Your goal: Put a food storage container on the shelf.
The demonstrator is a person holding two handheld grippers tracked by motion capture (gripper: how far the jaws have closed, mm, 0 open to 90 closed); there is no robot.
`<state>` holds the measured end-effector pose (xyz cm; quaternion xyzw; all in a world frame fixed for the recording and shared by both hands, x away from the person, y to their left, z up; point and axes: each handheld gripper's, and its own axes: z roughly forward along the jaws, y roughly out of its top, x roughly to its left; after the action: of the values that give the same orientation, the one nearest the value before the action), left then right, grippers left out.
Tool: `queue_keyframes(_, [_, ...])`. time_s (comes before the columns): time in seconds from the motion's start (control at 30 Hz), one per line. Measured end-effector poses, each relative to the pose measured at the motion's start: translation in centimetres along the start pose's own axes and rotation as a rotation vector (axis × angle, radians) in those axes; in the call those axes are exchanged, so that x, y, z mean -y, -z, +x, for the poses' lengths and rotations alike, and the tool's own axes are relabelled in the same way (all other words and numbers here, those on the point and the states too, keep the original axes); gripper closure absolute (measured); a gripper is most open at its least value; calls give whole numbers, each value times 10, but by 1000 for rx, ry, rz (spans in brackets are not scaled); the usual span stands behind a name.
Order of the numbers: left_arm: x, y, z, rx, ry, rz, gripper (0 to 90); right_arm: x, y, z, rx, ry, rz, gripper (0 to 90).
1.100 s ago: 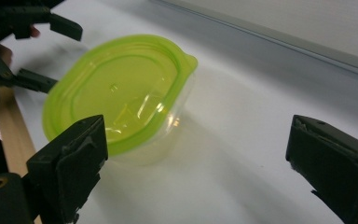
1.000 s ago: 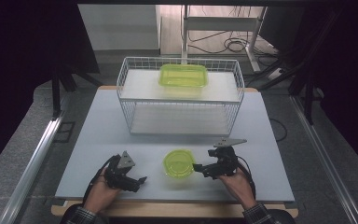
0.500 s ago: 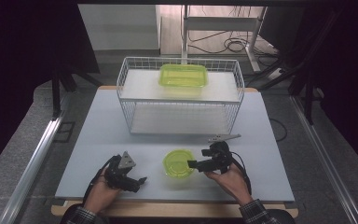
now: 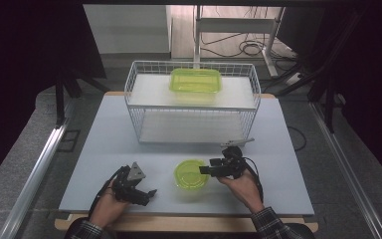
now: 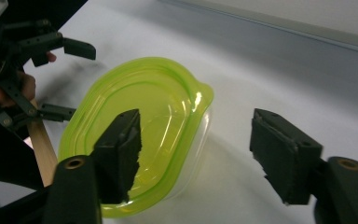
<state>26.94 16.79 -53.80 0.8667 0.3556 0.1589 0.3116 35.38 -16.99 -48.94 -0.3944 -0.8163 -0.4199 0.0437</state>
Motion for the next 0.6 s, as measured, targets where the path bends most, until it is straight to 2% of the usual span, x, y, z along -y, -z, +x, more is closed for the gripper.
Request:
queue_keyframes(0.13, [0,0,0,1,-1,2,82,-2,-1,-5,-36,-51,1,487])
queue_keyframes(0.27, [0,0,-1,0,-6,4,83,-3,-5,-8,-56,-80,24,573])
queue_keyframes(0.37, [0,-1,-1,0,-8,4,83,-4,-8,-10,-108,-119,28,658])
queue_keyframes(0.4, [0,-1,-1,0,-8,5,84,-4,-7,-10,-112,-132,32,673])
queue_keyframes(0.43, [0,-1,-1,0,-9,5,84,-4,-7,-11,-116,-147,34,728])
queue_keyframes(0.5, [0,-1,-1,0,-12,7,84,-4,-7,-13,-111,-162,46,751])
queue_keyframes(0.53, [0,-1,-1,0,-13,7,84,-3,-6,-15,-134,-197,50,771])
queue_keyframes(0.6, [0,-1,-1,-1,-13,7,85,-2,-7,-18,-164,-223,59,792])
